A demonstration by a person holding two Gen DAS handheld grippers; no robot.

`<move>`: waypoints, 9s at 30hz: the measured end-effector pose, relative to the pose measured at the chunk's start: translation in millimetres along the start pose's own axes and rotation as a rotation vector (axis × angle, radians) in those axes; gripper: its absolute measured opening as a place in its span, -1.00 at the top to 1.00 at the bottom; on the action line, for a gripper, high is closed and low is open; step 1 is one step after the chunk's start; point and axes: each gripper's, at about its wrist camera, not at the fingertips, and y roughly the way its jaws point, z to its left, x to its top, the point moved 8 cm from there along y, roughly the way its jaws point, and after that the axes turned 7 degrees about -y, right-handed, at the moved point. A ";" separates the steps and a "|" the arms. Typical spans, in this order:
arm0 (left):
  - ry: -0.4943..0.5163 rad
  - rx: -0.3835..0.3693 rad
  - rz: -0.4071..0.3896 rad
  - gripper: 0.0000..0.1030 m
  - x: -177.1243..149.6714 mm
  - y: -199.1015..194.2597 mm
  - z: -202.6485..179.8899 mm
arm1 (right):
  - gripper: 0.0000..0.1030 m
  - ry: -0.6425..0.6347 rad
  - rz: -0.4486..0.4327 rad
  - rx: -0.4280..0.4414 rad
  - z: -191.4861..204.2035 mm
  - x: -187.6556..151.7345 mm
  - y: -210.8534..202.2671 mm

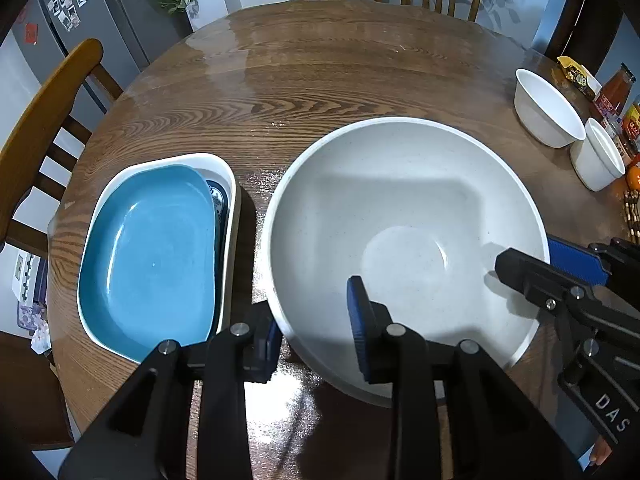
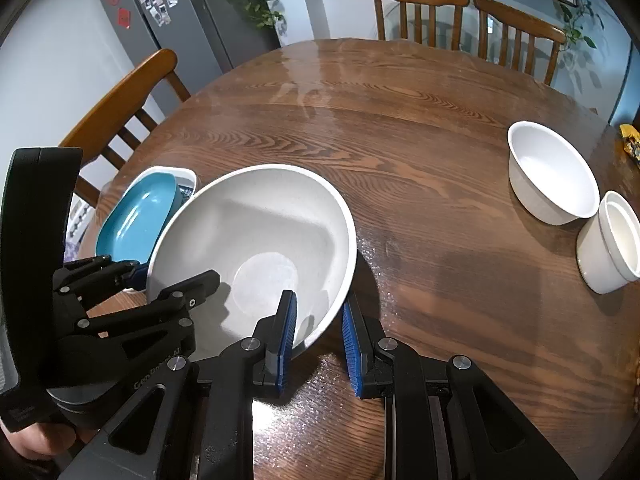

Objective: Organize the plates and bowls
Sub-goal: 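Lift the large white bowl and carry it toward the stacked dishes, then lower the large bowl onto the teal dish and open the left tool, then move the left tool toward the rim of the smaller white bowl, then grip the rim of the smaller white bowl with the left tool, then lift the smaller white bowl and carry it toward the stacked dishes, then carry the held bowl over the stacked white bowls with the left tool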

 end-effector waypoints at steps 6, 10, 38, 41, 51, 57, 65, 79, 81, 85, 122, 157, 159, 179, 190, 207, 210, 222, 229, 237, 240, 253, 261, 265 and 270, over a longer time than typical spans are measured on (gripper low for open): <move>-0.013 0.012 -0.008 0.24 -0.5 -2.1 0.4 | 0.26 0.014 0.008 0.023 -0.9 -2.1 -0.1; -0.029 0.017 -0.021 -0.02 0.5 -7.0 2.0 | 0.14 0.008 -0.021 0.017 -3.5 -0.6 -9.1; 0.053 -0.054 -0.142 -0.97 18.5 -70.2 -86.0 | -0.25 0.174 -0.142 -0.218 -112.4 -44.5 -96.8; 0.078 -0.073 -0.157 -0.97 23.3 -74.3 -106.0 | -0.40 0.183 -0.157 -0.247 -125.5 -49.4 -107.0; 0.114 -0.118 -0.173 -0.97 39.3 -74.0 -164.1 | -0.44 0.205 -0.186 -0.318 -164.3 -66.0 -132.9; 0.099 -0.110 -0.176 -0.97 57.6 -66.5 -186.3 | -0.44 0.215 -0.190 -0.339 -185.0 -72.8 -138.5; 0.067 -0.058 -0.168 -0.97 87.4 -44.1 -201.4 | -0.44 0.231 -0.186 -0.333 -205.8 -74.9 -135.4; -0.046 0.007 -0.025 -0.93 128.8 38.9 -212.1 | -0.44 0.241 -0.149 -0.293 -224.8 -70.7 -109.5; -0.048 0.003 -0.008 -0.86 129.5 46.3 -214.9 | -0.44 0.245 -0.139 -0.292 -227.2 -71.5 -105.9; -0.057 -0.013 0.023 -0.23 128.6 58.2 -215.8 | -0.44 0.256 -0.129 -0.290 -229.7 -73.1 -102.3; 0.267 -0.113 0.132 0.70 -36.4 8.2 -188.9 | -0.44 0.234 -0.059 -0.150 -179.6 -89.2 -78.6; 0.247 -0.131 0.105 0.70 -45.3 -1.2 -181.4 | 0.60 0.142 -0.012 -0.149 -143.4 -97.0 -56.4; 0.247 -0.130 0.104 0.70 -45.5 -1.5 -180.9 | 0.63 0.140 -0.012 -0.146 -142.2 -96.7 -56.1; 0.223 -0.150 0.048 0.72 -35.3 -25.1 -173.6 | 0.67 0.131 -0.062 -0.145 -131.0 -85.6 -74.3; 0.175 -0.157 -0.022 0.72 -23.1 -49.5 -150.2 | 0.67 0.082 -0.131 -0.154 -109.2 -61.9 -95.5; 0.100 -0.143 -0.090 0.72 -9.1 -70.1 -104.8 | 0.67 -0.003 -0.160 -0.139 -66.5 -34.1 -97.8; 0.089 -0.141 -0.099 0.72 -6.6 -73.2 -95.9 | 0.67 -0.016 -0.162 -0.137 -58.7 -28.9 -97.0; 0.039 -0.130 -0.126 0.72 2.6 -78.2 -58.7 | 0.67 -0.064 -0.160 -0.124 -28.7 -12.5 -89.2; 0.015 -0.117 -0.126 0.72 5.3 -75.6 -40.1 | 0.67 -0.089 -0.149 -0.111 -15.0 -5.5 -81.2; -0.018 -0.094 -0.111 0.72 8.7 -67.6 -19.6 | 0.67 -0.105 -0.121 -0.075 0.5 2.1 -62.9; -0.029 -0.088 -0.103 0.72 10.0 -62.9 -13.7 | 0.67 -0.109 -0.109 -0.063 6.0 4.3 -54.9; -0.037 -0.045 -0.056 0.72 8.8 -37.3 9.0 | 0.67 -0.119 -0.037 -0.027 16.5 8.1 -19.2; -0.006 -0.025 -0.070 0.71 12.9 -34.6 9.2 | 0.67 -0.118 -0.017 -0.036 15.5 9.4 -12.8; 0.024 -0.005 -0.084 0.69 14.3 -34.1 7.1 | 0.67 -0.115 -0.011 -0.043 15.5 10.2 -10.5; 0.052 0.014 -0.093 0.69 15.3 -32.8 5.2 | 0.67 -0.106 -0.004 -0.046 12.7 9.4 -8.3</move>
